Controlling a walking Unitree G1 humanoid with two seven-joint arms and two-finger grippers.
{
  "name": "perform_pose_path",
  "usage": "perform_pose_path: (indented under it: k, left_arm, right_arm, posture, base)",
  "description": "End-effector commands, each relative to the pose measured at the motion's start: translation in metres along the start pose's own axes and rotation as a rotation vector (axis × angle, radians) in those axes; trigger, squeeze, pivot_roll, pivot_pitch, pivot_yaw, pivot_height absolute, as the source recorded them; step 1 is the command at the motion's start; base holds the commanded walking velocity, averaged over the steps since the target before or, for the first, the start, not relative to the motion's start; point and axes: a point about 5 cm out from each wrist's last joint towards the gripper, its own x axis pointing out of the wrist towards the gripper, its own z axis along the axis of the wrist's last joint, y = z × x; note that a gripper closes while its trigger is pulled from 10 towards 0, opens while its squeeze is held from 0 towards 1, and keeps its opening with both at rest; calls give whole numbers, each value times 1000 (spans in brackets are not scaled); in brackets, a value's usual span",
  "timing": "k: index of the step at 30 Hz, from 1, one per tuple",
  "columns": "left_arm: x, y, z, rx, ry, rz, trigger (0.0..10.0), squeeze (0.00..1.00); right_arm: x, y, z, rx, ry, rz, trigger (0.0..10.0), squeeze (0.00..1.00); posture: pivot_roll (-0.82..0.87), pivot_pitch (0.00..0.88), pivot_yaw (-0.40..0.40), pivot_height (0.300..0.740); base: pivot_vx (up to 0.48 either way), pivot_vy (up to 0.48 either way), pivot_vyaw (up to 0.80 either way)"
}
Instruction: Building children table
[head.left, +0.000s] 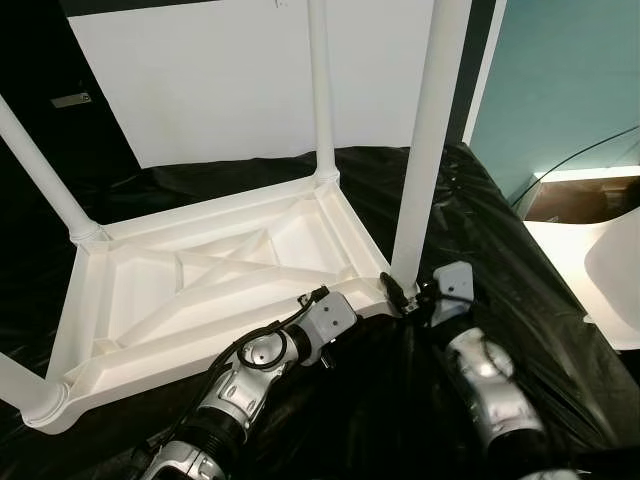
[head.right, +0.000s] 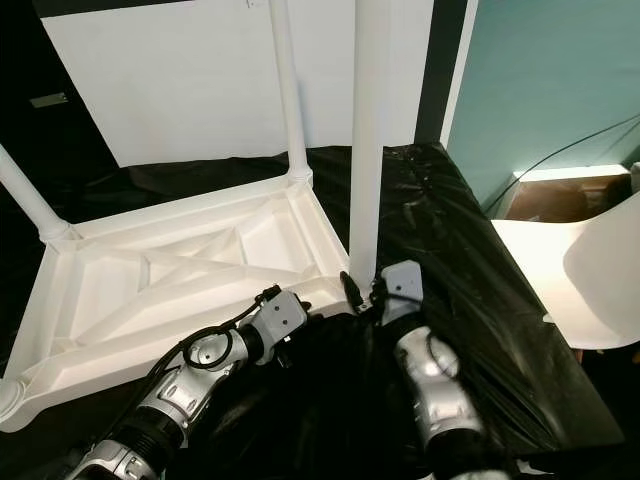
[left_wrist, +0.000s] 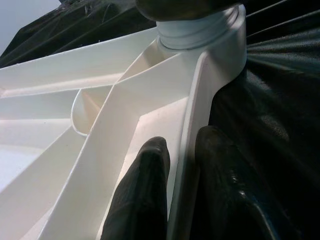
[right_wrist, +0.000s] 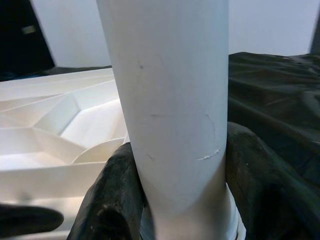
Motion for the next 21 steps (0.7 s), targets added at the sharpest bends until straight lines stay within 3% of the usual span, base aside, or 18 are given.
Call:
perform_pose_path:
  k: [1,5,9,10,12,13,16,19,20,21]
  left_arm:
    - [-9,-42,-55,-70,266,-165,10000,0]
    - [-8,-40,-54,-63,265,-169,10000,0]
    - [-8,-40,-53,-63,262,-168,10000,0]
    - [-8,-40,-54,-63,262,-168,10000,0]
    - [-8,-41,-54,-65,263,-167,10000,0]
    - [-8,-41,-54,-65,264,-167,10000,0]
    - [-8,-42,-55,-68,265,-165,10000,0]
    - [-8,-42,-55,-68,265,-165,10000,0]
    - [-8,-42,-55,-68,265,-165,10000,0]
    - [-8,-42,-55,-68,266,-163,10000,0]
  right_arm:
    - [-2,-13,-3,-15,20,-110,0,0]
    - [5,-23,3,-33,12,-167,0,0]
    - [12,-20,3,-33,28,-149,0,0]
    - [15,-14,3,-24,39,-66,10000,0]
    - [17,-6,2,-15,50,29,10000,0]
    - [17,-3,3,1,44,62,10000,1000]
    - [16,3,3,-16,64,207,10000,1000]
    - [15,3,2,-52,74,256,10000,1000]
    - [15,2,2,-59,79,271,10000,953]
    - [14,-3,0,-81,108,352,10000,0]
  posture:
    - [-102,0,54,740]
    - [-101,0,54,740]
    - [-102,0,53,740]
    - [-101,0,52,740]
    - [-101,0,52,740]
    - [-98,0,49,740]
    - [-99,0,49,740]
    - [-98,0,49,740]
    - [-98,0,49,740]
    - [-100,0,50,740]
  base:
    - [0,0,0]
    - [0,0,0]
    - [0,0,0]
    - [0,0,0]
    - [0,0,0]
    - [0,0,0]
    - [0,0,0]
    - [0,0,0]
    - [0,0,0]
    - [0,0,0]
